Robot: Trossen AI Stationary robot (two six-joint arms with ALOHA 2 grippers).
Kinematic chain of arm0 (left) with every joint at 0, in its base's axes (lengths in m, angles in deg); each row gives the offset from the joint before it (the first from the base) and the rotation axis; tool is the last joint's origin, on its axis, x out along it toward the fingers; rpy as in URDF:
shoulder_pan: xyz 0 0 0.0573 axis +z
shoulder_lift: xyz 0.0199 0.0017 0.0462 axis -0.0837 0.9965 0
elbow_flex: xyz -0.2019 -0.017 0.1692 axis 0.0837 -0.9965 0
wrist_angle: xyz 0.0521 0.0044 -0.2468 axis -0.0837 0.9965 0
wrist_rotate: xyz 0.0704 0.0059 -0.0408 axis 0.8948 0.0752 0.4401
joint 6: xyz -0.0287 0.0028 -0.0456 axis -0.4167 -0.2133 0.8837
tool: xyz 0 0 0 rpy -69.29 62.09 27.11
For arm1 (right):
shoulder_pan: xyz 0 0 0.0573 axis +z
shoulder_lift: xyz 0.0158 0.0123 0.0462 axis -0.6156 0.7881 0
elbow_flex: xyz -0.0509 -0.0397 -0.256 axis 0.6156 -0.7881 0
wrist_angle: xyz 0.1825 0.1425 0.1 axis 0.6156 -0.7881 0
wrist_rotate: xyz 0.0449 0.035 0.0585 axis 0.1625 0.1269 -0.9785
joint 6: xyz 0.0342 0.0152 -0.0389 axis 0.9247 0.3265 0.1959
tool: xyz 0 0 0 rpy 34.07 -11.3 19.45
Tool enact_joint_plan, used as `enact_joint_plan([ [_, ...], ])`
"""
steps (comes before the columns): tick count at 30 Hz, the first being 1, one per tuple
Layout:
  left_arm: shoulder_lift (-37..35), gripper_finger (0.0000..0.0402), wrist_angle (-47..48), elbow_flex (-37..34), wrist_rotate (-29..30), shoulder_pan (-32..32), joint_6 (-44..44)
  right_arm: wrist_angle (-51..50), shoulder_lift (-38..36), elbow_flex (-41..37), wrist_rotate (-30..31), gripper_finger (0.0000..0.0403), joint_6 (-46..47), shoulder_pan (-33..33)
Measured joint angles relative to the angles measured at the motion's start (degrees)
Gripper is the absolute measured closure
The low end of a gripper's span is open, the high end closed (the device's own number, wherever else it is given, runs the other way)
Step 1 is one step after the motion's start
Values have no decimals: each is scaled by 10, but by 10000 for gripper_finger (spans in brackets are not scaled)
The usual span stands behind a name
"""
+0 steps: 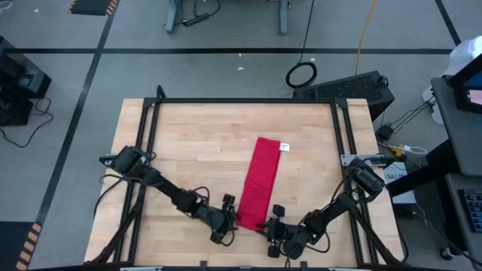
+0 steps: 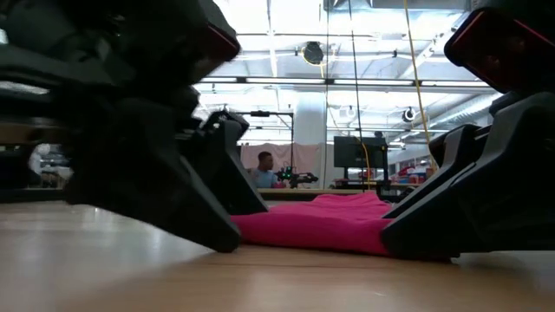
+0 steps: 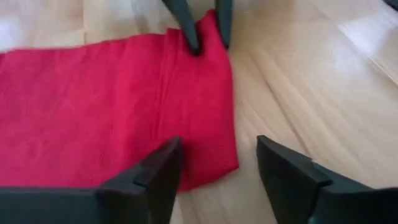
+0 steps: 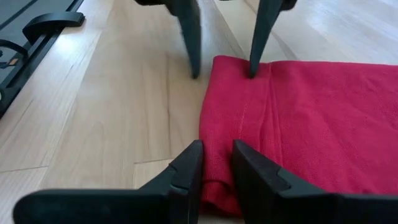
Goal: Roll towel
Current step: Roll the red towel
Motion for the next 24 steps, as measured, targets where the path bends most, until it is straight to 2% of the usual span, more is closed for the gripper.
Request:
enact_joint_plan([
  [3,0,248,9,0,-20,15,8,0,0,0,2,325,-3,0],
  [8,-1,374,9,0,-21,20,23,16,0,0,4,323,-27,0],
  [9,-1,385,9,0,-21,21,36,17,-1,-1,2,321,-36,0],
  [13,-1,378,8,0,-46,25,110,6,-16,-2,-1,297,-75,0],
  [17,-5,383,10,0,-89,34,179,-15,-41,-3,11,255,-132,5],
  [20,-6,391,7,-1,-117,44,235,-53,-61,-2,42,220,-136,16],
  [24,-6,392,6,-1,-152,59,274,-73,-66,-2,43,184,-141,33],
])
